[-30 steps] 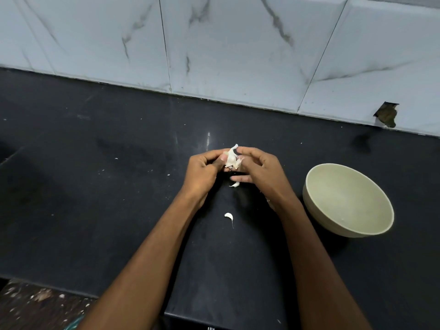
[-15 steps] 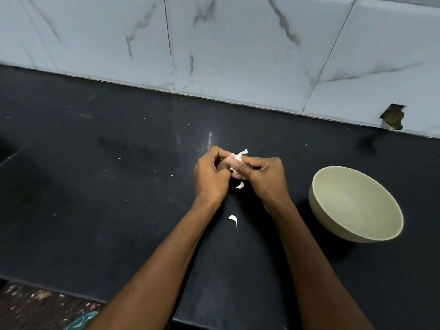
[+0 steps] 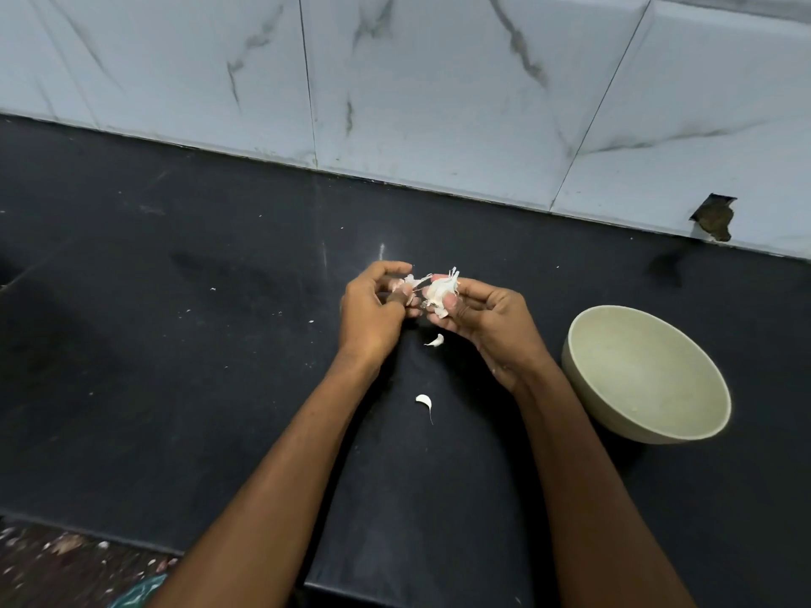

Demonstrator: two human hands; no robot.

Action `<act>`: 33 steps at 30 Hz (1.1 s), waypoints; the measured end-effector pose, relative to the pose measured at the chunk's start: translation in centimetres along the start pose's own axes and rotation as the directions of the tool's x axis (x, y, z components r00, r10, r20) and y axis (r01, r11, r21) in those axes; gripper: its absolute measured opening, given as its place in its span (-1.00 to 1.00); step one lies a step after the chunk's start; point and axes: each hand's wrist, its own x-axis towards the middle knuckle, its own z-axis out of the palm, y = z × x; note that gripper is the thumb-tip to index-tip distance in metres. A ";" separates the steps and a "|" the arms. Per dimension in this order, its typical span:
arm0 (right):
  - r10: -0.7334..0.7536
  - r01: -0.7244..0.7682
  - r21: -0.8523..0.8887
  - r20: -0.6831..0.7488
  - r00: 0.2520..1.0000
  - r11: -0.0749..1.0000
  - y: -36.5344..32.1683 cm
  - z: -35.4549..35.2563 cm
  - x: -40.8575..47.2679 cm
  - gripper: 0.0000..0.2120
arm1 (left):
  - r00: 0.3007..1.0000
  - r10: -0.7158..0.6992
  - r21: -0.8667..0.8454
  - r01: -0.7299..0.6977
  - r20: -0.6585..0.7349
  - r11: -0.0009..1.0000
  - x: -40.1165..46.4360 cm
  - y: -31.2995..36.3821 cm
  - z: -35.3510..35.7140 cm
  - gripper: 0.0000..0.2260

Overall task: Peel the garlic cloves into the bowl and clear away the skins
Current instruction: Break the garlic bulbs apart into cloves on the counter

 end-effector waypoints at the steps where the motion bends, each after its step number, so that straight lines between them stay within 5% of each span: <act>1: 0.003 -0.004 0.012 0.007 1.000 1.000 -0.1 0.0 0.0 -0.76 | 0.999 0.024 0.050 -0.025 0.024 0.998 0.0 0.1 -0.1 -0.71; 5: 0.018 -0.019 0.029 0.015 1.000 0.999 -0.4 -0.2 -0.1 -0.75 | 0.995 0.067 0.155 -0.078 0.078 0.985 -0.5 0.7 -0.4 -0.70; 9: 0.009 -0.009 0.000 -0.006 1.000 1.000 -0.3 -0.2 -0.1 -0.79 | 0.992 0.043 0.059 -0.050 0.122 0.997 -1.2 1.7 -0.1 -0.91; 11: 0.003 -0.005 -0.035 -0.038 0.999 0.999 -0.3 -0.1 0.0 -0.80 | 0.990 0.042 0.037 -0.047 0.135 0.998 -1.3 1.6 0.1 -0.81; 18: -0.002 0.002 -0.002 -0.140 0.990 1.000 0.1 1.7 -0.2 -0.76 | 0.955 0.296 0.306 -0.271 -0.037 0.913 -2.4 1.5 1.1 -0.83; 23: -0.038 0.036 -0.013 -0.223 0.974 0.999 0.3 2.4 -0.4 -0.78 | 0.933 0.337 0.340 -0.279 -0.125 0.898 -2.1 0.6 2.2 -0.83; 29: 0.003 0.002 0.034 -0.143 0.990 0.999 -0.2 1.8 -0.5 -0.81 | 0.963 0.232 0.227 -0.197 -0.139 0.954 -1.4 0.3 1.8 -0.86; 33: 0.046 -0.037 0.084 -0.103 0.994 0.996 -0.8 0.8 -0.2 -0.87 | 0.994 0.107 0.040 -0.106 -0.028 0.994 -0.2 0.5 0.5 -0.94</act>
